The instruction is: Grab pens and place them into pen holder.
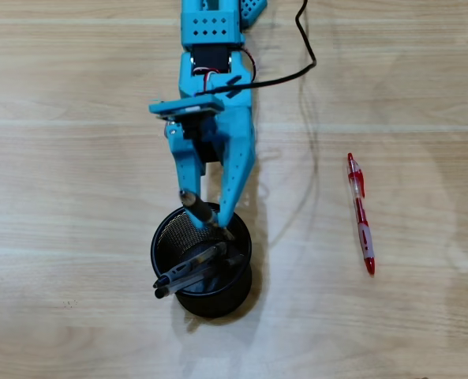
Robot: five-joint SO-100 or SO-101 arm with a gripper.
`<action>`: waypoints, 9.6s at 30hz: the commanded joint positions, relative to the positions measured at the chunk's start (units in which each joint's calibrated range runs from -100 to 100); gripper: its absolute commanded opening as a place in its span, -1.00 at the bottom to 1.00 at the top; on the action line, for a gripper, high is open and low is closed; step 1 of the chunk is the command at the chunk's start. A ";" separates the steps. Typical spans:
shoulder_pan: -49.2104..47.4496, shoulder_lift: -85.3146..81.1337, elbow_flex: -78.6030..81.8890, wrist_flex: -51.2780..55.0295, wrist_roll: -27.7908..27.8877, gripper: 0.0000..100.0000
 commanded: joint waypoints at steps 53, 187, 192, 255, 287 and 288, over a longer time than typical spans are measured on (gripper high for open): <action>-13.10 -9.57 1.53 6.65 4.95 -0.96; -1.12 -27.04 -4.24 34.12 5.26 -0.96; -0.57 -21.50 -0.73 14.74 5.21 -0.96; -0.93 -52.66 63.45 -17.89 17.25 -0.96; -8.74 -108.18 70.30 73.46 46.30 -0.95; -8.74 -109.78 70.30 76.48 46.86 -0.95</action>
